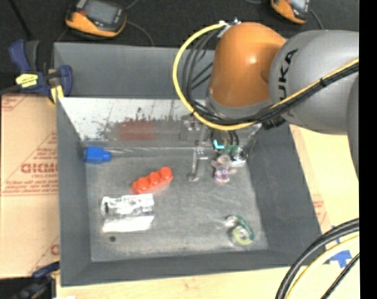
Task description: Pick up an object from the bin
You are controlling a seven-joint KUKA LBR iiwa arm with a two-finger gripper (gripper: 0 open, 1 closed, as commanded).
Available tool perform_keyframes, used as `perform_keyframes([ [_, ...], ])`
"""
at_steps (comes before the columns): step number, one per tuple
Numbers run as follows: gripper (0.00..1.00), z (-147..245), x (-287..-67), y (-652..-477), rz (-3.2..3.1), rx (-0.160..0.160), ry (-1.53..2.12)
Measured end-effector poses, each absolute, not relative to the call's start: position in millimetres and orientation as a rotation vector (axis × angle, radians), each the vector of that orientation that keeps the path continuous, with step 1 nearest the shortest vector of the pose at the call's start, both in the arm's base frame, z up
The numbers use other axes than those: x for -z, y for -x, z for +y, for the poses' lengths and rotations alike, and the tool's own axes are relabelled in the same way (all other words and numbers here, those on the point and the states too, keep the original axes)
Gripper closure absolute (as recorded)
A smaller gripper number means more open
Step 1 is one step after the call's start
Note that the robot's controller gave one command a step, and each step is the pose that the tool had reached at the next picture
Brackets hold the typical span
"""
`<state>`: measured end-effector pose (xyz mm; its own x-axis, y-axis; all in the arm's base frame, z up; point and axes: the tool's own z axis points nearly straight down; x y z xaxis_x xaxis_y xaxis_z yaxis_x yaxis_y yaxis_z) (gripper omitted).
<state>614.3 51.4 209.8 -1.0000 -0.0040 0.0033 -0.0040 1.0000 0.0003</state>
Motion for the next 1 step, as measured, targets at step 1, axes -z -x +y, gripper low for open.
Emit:
perform_keyframes([
  [1, 0.0, 95.8, -66.6, -583.8, -3.137, 0.002, 0.127],
])
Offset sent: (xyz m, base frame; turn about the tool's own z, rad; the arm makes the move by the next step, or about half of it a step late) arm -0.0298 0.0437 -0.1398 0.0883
